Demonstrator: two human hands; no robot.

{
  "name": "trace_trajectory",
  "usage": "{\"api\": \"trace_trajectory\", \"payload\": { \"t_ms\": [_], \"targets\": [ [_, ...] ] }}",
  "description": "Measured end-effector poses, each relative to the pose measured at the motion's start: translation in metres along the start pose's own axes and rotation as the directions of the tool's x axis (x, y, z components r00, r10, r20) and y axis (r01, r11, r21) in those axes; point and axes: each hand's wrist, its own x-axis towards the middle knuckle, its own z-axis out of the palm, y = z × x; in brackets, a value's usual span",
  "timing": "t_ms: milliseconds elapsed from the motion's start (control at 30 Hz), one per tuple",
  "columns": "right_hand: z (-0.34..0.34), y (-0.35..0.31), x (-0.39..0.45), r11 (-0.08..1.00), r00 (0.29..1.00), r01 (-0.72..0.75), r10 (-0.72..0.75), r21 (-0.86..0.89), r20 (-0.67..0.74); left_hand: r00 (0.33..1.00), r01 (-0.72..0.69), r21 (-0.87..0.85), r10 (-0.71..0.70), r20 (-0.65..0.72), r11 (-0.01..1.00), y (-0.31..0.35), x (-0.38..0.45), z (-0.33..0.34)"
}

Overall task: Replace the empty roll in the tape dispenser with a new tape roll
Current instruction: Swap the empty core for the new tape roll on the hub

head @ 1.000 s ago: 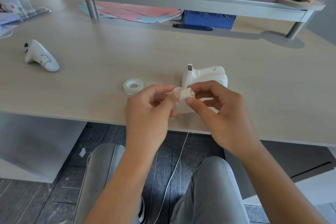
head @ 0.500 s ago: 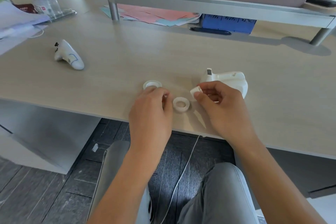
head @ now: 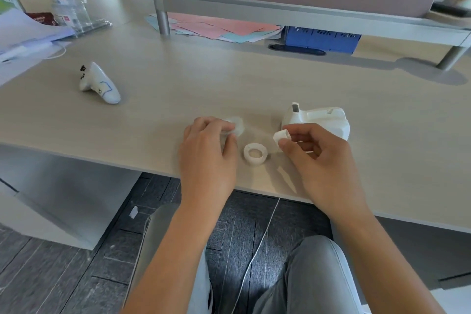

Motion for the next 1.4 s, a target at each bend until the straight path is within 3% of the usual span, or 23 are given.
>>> {"api": "trace_trajectory", "payload": {
  "t_ms": [100,167,300,500,633,800,1000,1267,1400],
  "targets": [
    [-0.006,-0.003,-0.005,0.997,0.999,0.021,-0.019,0.072,-0.028,0.992,0.128,-0.465,-0.105,0.076,0.876,0.018,-0.006,-0.008],
    [-0.009,-0.005,-0.008,0.991,0.999,0.044,-0.039,0.126,-0.037,0.976,0.217,-0.627,-0.148,0.161,0.748,0.032,-0.011,-0.012],
    [-0.011,-0.005,-0.013,0.974,0.992,0.111,-0.099,0.197,-0.073,0.947,0.319,-0.755,-0.164,0.275,0.573,0.044,-0.017,-0.010],
    [-0.014,-0.008,-0.020,0.946,0.960,0.272,-0.253,0.177,-0.123,0.888,0.460,-0.861,-0.120,0.444,0.220,0.062,-0.025,-0.005],
    [-0.020,-0.011,-0.021,0.930,0.936,0.347,-0.334,0.124,-0.114,0.875,0.484,-0.867,-0.087,0.476,0.122,0.068,-0.027,-0.002],
    [-0.028,-0.013,-0.020,0.927,0.928,0.368,-0.363,0.063,-0.081,0.895,0.445,-0.886,-0.071,0.439,0.133,0.073,-0.030,0.000],
    [-0.030,-0.015,-0.020,0.900,0.898,0.436,-0.435,-0.001,-0.064,0.924,0.378,-0.851,-0.096,0.370,0.364,0.068,-0.031,0.002],
    [-0.026,-0.021,-0.023,0.908,0.945,0.323,-0.324,0.267,-0.042,0.938,0.342,-0.848,-0.089,0.335,0.405,0.068,-0.032,0.002],
    [-0.027,-0.026,-0.023,0.916,0.966,0.259,-0.249,0.307,-0.073,0.936,0.344,-0.827,-0.086,0.342,0.444,0.067,-0.031,0.002]
  ]
}}
